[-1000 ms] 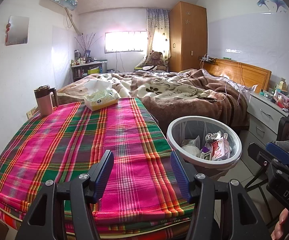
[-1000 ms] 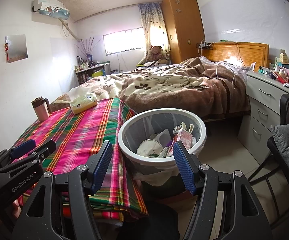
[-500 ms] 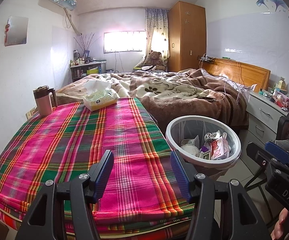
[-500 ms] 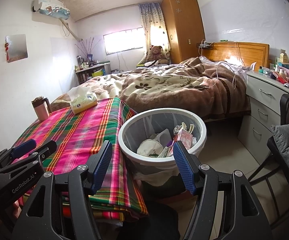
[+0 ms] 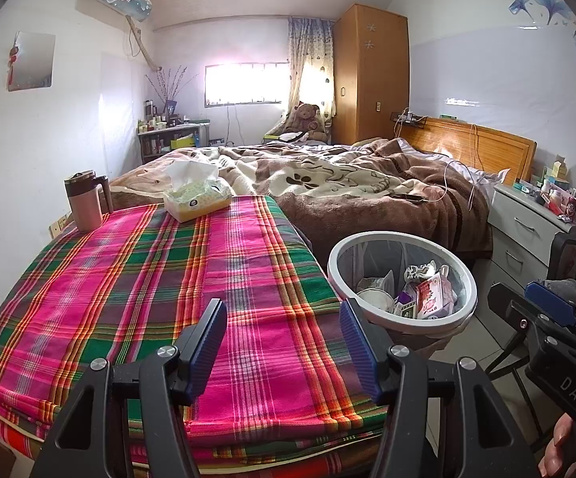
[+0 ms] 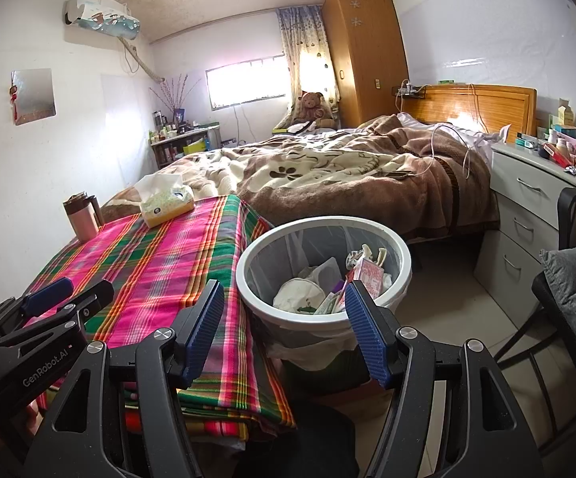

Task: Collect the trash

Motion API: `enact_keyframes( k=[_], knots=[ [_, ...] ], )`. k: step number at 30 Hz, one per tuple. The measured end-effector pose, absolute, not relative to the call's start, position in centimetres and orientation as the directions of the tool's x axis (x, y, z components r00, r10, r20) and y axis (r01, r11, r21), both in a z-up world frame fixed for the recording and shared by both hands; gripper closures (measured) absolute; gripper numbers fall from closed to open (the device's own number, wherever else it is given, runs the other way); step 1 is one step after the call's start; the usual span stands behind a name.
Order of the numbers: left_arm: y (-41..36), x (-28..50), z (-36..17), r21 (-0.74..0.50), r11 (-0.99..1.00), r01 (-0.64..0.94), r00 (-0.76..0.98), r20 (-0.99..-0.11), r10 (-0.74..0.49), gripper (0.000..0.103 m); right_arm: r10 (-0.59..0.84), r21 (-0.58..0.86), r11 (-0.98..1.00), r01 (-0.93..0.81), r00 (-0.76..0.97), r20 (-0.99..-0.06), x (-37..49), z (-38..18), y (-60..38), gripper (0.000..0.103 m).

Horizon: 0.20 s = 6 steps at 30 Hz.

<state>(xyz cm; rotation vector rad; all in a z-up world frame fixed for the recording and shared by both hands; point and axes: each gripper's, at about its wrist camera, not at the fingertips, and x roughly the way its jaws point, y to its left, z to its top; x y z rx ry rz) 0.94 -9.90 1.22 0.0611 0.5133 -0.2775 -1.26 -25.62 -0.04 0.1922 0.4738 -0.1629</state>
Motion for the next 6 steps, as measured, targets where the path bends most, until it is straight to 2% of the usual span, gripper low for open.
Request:
enact_keyframes(
  k=[6],
  knots=[
    [-9.74, 1.07, 1.1, -0.021, 0.96, 0.279, 0.828, -0.502, -0.251, 0.044, -0.111, 0.145, 0.969, 0.199, 0.878, -0.466, -1.28, -0.03, -25.59, 0.038]
  ],
)
